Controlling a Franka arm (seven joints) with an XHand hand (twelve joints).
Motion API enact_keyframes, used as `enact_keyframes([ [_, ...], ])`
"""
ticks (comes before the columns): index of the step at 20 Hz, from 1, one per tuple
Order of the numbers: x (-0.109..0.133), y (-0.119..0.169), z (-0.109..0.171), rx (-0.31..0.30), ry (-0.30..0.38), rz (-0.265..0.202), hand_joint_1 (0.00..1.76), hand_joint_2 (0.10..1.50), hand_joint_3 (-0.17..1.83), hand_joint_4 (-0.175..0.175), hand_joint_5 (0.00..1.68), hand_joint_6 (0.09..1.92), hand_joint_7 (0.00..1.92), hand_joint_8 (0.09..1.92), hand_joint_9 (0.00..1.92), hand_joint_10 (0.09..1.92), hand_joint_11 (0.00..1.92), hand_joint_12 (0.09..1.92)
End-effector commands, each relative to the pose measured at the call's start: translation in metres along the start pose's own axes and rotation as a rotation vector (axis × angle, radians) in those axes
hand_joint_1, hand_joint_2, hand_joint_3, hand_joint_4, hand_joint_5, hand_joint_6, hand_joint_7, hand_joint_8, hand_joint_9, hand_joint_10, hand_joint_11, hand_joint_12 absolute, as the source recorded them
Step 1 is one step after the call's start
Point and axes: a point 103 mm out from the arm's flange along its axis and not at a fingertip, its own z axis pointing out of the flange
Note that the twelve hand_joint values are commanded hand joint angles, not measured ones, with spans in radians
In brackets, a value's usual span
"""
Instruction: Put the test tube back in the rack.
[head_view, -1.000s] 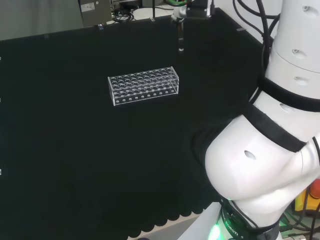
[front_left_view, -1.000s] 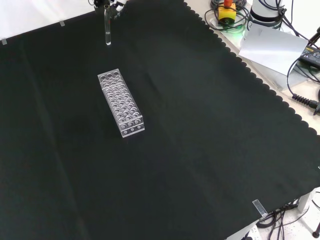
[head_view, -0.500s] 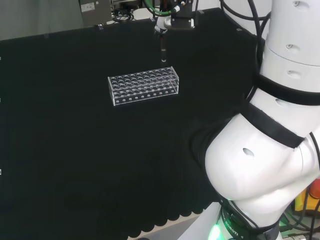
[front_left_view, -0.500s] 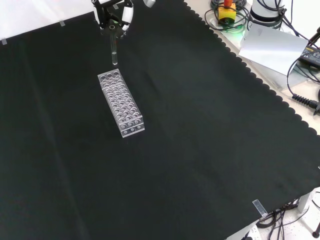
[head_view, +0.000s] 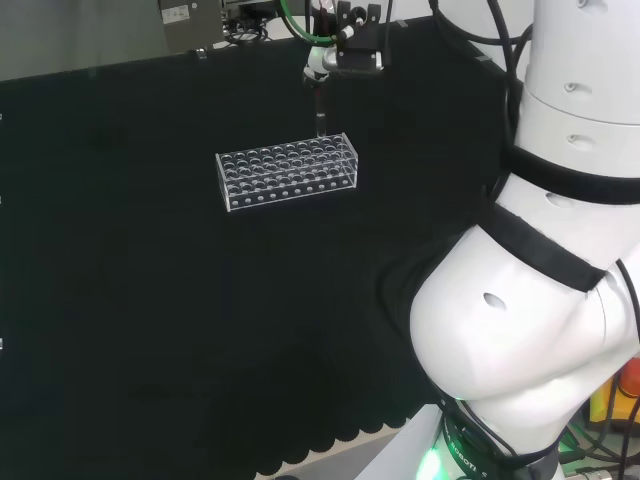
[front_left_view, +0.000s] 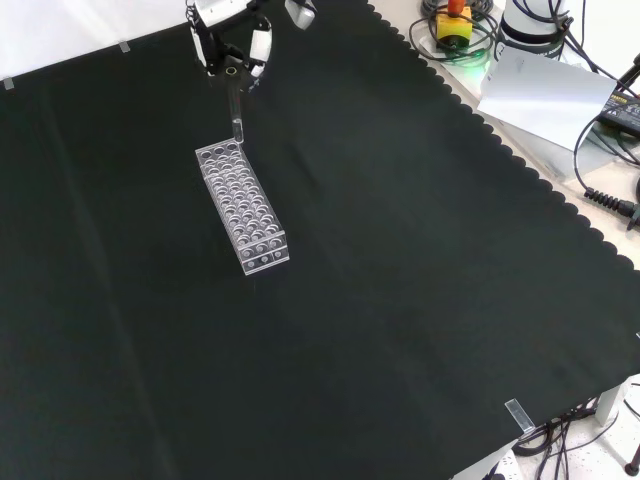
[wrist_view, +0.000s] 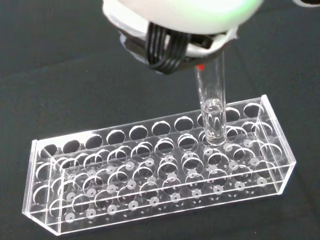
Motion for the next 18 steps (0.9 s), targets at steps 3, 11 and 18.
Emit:
enact_keyframes([
  [3,-0.002,0.003,0.009,0.016,-0.005,-0.002,1.33,0.69,0.55,-0.175,1.43,0.09,1.39,0.68,1.60,0.62,1.29,0.86],
  [11,-0.009,0.005,0.016,0.031,-0.011,0.009,1.33,0.69,0.55,-0.175,1.43,0.09,1.39,0.68,1.60,0.62,1.29,0.86],
  [18,-0.012,0.006,0.026,0.045,-0.015,0.011,1.33,0.69,0.55,-0.175,1.43,0.09,1.39,0.68,1.60,0.62,1.29,0.86],
])
